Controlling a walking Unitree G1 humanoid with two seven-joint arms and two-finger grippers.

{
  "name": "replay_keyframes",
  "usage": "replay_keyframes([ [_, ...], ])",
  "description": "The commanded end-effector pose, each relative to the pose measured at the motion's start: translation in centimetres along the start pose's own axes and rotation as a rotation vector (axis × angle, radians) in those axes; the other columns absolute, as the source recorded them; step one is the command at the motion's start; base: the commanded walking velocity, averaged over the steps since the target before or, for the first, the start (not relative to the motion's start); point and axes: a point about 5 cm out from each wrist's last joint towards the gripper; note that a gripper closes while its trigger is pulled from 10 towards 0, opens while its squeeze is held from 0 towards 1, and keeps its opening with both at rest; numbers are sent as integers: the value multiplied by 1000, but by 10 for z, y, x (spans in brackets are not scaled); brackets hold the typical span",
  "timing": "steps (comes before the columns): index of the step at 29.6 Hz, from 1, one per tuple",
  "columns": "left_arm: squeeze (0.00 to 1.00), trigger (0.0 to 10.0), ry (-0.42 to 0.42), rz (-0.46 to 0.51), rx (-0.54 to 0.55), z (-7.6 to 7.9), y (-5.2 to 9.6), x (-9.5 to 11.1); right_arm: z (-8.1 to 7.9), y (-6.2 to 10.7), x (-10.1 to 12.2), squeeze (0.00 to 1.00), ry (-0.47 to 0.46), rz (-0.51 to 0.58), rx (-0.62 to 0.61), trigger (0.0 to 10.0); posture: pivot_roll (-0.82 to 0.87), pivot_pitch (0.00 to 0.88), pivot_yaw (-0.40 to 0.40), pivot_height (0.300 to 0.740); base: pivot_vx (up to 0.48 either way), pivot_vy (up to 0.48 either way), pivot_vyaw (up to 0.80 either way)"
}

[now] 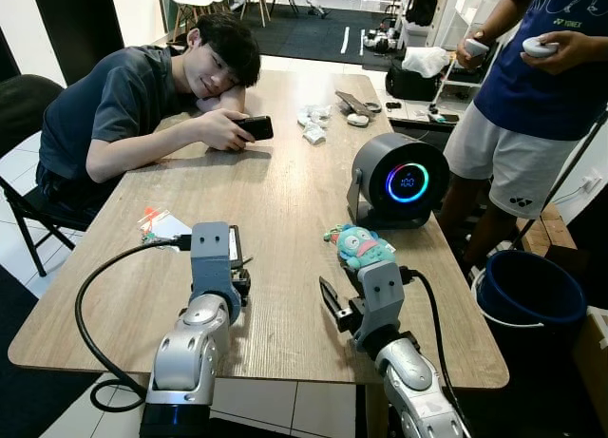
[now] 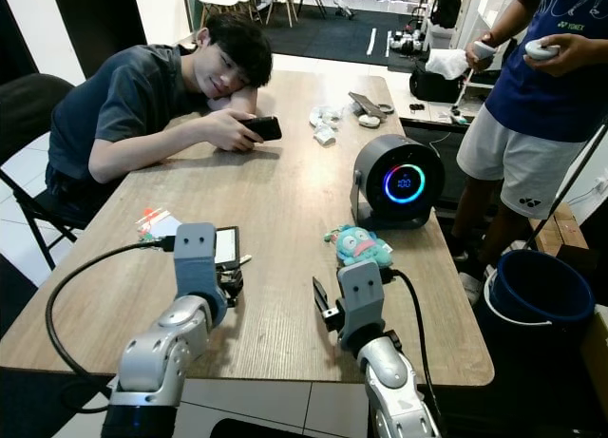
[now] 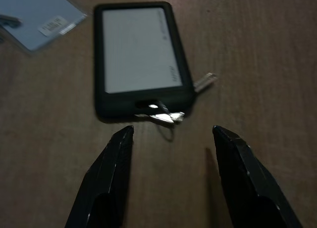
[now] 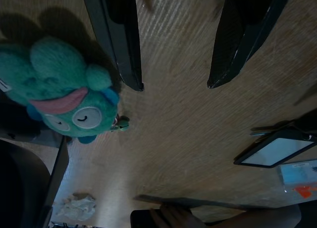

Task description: Hang keys on a hook

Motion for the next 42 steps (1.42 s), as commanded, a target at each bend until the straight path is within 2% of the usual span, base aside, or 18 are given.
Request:
replay_keyframes([
  [1, 0, 4980, 10, -25, -8, 7, 0, -5, -1, 3, -1, 0, 2, -10, 8, 10000, 125, 211, -38, 740, 0, 0, 0],
  [2, 0, 5294, 10, -25, -5, 9, -1, -6, -1, 4, -1, 0, 2, -11, 8, 10000, 125, 212, -38, 740, 0, 0, 0],
  [3, 0, 6118, 11, -21, 7, 11, -4, -6, -1, 4, -2, 0, 3, -12, 9, 10000, 124, 212, -37, 740, 0, 0, 0],
  [4, 0, 6118, 11, -19, 12, 12, -6, -5, -1, 5, -2, 0, 3, -13, 9, 10000, 124, 212, -37, 740, 0, 0, 0],
  [5, 0, 6745, 12, -17, 16, 12, -7, -5, -2, 5, -2, 0, 3, -13, 9, 10000, 122, 212, -36, 740, 0, 0, 0],
  [6, 0, 6941, 14, -16, 18, 12, -8, -5, -2, 5, -2, 0, 3, -14, 9, 10000, 122, 212, -36, 740, 0, 0, 0],
  [10, 0, 6902, 23, -1, 26, 13, -11, -2, -2, 5, -2, 0, 2, -14, 8, 10000, 119, 210, -32, 740, 0, 0, 0],
  [12, 0, 7333, 27, 6, 28, 13, -13, 0, -2, 5, -2, 0, 2, -14, 6, 10000, 117, 209, -30, 740, 0, 0, 0],
  [14, 0, 7333, 28, 8, 29, 13, -13, 1, -2, 5, -2, 0, 2, -14, 5, 10000, 117, 209, -30, 740, 0, 0, 0],
  [15, 0, 6627, 29, 13, 34, 12, -14, 2, -1, 5, -2, 0, 3, -15, 4, 10000, 117, 208, -29, 740, 0, 0, 0],
  [20, 0, 6510, 33, 20, 44, 11, -16, 3, -1, 5, -2, 0, 2, -16, 1, 10000, 117, 207, -28, 740, 0, 0, 0],
  [21, 0, 1412, 31, 24, 48, 9, -16, 3, -1, 5, -2, 0, 2, -16, 1, 10000, 120, 206, -29, 740, 0, 0, 0],
  [25, 0, 1412, 29, 30, 53, 8, -17, 4, -1, 5, -2, 0, 2, -15, 1, 10000, 120, 206, -29, 740, 0, 0, 0],
  [26, 0, 0, 27, 33, 56, 7, -17, 4, -1, 5, -2, 0, 2, -14, 2, 10000, 121, 206, -31, 740, 0, 0, 0],
  [37, 0, 0, 15, 52, 73, 2, -16, 5, -1, 3, -1, 0, 2, -11, 5, 10000, 122, 204, -34, 740, 0, 0, 0],
  [40, 0, 0, -13, 70, 77, -1, -14, 7, -1, 3, -1, 0, 2, -11, 3, 10000, 118, 199, -31, 740, 0, 0, 0],
  [41, 0, 3412, -49, 94, 61, -2, -12, 10, -1, 3, -1, 0, 2, -10, 1, 10000, 117, 199, -31, 740, 0, 0, 0],
  [42, 0, 10000, -97, 143, 22, -2, -7, 18, 0, 3, 0, 0, 3, -9, -2, 10000, 112, 194, -28, 740, 0, 0, 0],
])
Point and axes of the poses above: a point about 5 cm out from each wrist's last joint towards the gripper, its own y axis pointing back from the gripper into the wrist, its own x axis along the axis of the wrist's last joint, z = x × y, and after that the axes turned 11 degrees about y, right-handed
